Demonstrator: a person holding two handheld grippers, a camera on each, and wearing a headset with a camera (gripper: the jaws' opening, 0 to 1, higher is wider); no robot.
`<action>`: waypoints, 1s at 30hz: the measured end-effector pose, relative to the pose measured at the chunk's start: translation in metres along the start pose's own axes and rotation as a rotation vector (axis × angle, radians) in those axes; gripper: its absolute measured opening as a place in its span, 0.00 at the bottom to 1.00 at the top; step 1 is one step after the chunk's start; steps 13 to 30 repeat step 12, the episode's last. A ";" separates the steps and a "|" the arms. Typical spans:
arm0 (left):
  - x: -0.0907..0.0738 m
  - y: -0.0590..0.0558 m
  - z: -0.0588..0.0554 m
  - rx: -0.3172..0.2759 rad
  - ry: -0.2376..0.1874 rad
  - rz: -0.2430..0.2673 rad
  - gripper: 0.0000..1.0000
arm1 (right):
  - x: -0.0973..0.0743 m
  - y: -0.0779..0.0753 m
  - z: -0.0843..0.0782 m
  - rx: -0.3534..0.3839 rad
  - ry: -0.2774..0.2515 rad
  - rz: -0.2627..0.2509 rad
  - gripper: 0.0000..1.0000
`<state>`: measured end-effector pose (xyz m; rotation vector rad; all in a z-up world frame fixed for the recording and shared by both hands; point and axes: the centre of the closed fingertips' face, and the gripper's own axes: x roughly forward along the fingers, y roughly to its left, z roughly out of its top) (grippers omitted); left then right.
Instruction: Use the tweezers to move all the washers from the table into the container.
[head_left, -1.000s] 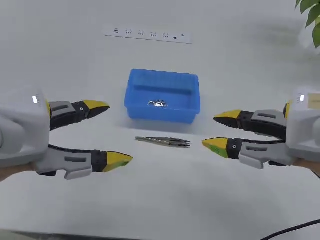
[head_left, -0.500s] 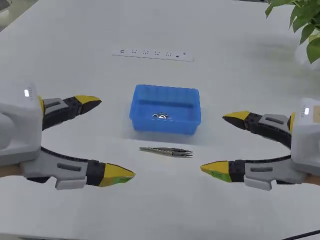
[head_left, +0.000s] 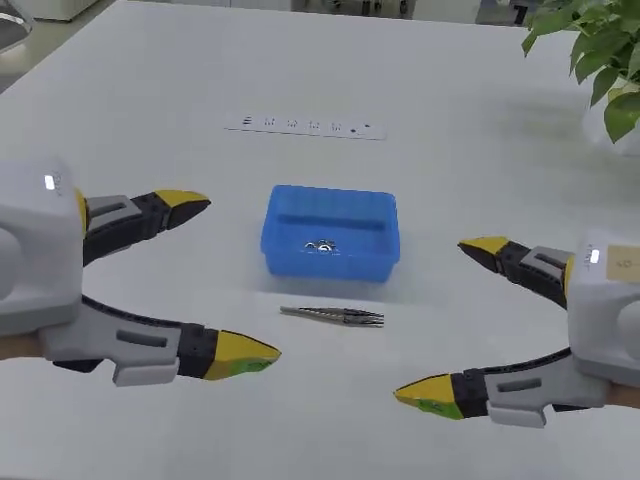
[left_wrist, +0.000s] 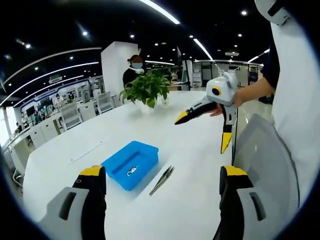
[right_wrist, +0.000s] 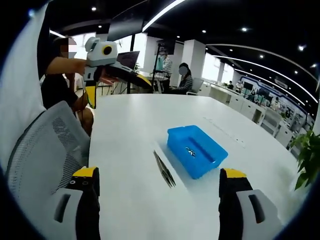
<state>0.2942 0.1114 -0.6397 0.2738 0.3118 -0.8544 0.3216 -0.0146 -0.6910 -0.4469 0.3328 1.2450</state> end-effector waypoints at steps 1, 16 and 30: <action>0.000 0.000 -0.001 0.000 0.005 -0.002 1.00 | 0.000 0.000 0.000 -0.002 0.001 0.001 1.00; -0.001 -0.004 -0.002 -0.026 0.003 -0.009 1.00 | -0.001 0.000 0.000 0.003 -0.002 -0.003 1.00; -0.001 -0.004 -0.002 -0.026 0.003 -0.009 1.00 | -0.001 0.000 0.000 0.003 -0.002 -0.003 1.00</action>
